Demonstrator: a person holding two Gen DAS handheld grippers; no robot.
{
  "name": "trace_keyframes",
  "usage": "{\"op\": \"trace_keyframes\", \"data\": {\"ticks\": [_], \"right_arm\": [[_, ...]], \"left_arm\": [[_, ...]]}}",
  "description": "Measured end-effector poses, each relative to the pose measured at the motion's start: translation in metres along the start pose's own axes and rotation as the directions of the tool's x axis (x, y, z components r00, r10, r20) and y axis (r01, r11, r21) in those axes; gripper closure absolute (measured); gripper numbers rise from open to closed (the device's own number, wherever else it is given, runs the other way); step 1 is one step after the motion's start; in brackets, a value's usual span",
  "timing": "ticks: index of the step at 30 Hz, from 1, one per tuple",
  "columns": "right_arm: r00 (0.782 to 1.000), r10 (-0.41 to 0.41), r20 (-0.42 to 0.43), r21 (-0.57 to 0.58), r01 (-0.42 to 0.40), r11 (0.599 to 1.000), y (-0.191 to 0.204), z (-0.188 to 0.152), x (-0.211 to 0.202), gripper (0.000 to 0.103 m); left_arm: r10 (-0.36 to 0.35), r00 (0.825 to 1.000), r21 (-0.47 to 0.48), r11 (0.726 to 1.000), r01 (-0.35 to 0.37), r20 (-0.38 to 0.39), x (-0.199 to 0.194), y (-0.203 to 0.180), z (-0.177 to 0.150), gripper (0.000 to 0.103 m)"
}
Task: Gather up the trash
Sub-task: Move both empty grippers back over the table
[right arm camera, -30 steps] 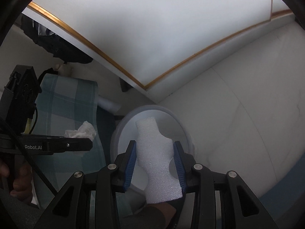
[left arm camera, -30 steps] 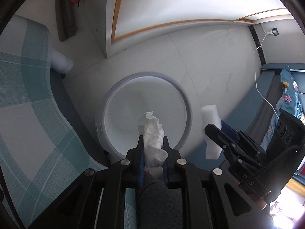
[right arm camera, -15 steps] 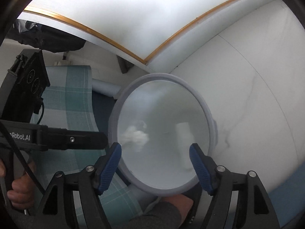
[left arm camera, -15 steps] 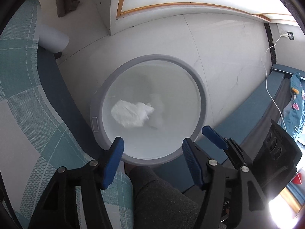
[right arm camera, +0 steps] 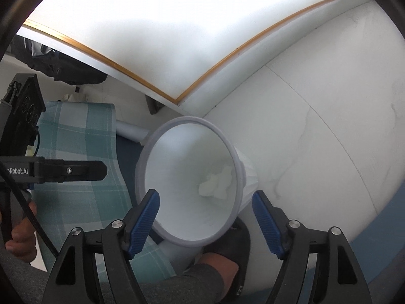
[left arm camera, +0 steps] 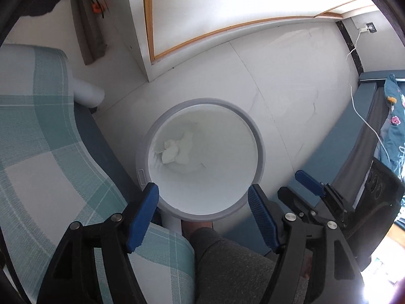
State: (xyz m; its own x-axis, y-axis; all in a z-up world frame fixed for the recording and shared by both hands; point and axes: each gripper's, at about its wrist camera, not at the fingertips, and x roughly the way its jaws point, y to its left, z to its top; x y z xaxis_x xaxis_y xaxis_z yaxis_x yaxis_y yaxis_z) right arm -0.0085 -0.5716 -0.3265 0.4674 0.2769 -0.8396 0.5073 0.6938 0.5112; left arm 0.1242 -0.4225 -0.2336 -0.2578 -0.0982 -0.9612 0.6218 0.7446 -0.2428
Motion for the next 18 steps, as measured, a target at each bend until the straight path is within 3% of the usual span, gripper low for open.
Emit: {"op": "trace_keyframes", "data": {"ticks": [4, 6, 10, 14, 18], "right_arm": [[0.999, 0.005, 0.044, 0.008, -0.005, 1.0, 0.001, 0.009, -0.023, 0.027], [0.997, 0.004, 0.081, 0.001, -0.004, 1.0, 0.005, 0.013, -0.04, 0.027], [0.99, -0.005, 0.141, -0.021, 0.008, 1.0, 0.014, 0.021, -0.072, 0.027], [0.974, -0.016, 0.225, -0.078, 0.035, 0.996, 0.03, 0.026, -0.111, 0.027], [0.943, -0.016, 0.331, -0.153, 0.07, 0.986, 0.062, 0.027, -0.155, 0.027]], "left_arm": [[0.024, 0.995, -0.002, 1.0, -0.024, 0.097, -0.025, -0.002, -0.015, 0.033], [0.062, 0.981, -0.006, 0.998, -0.062, 0.184, -0.047, -0.005, -0.021, 0.033], [0.176, 0.897, -0.026, 0.983, -0.181, 0.405, -0.102, -0.011, -0.042, 0.033], [0.192, 0.825, -0.066, 0.98, -0.186, 0.532, -0.149, -0.01, -0.067, 0.033], [0.227, 0.749, -0.101, 0.972, -0.211, 0.622, -0.187, -0.014, -0.091, 0.033]]}}
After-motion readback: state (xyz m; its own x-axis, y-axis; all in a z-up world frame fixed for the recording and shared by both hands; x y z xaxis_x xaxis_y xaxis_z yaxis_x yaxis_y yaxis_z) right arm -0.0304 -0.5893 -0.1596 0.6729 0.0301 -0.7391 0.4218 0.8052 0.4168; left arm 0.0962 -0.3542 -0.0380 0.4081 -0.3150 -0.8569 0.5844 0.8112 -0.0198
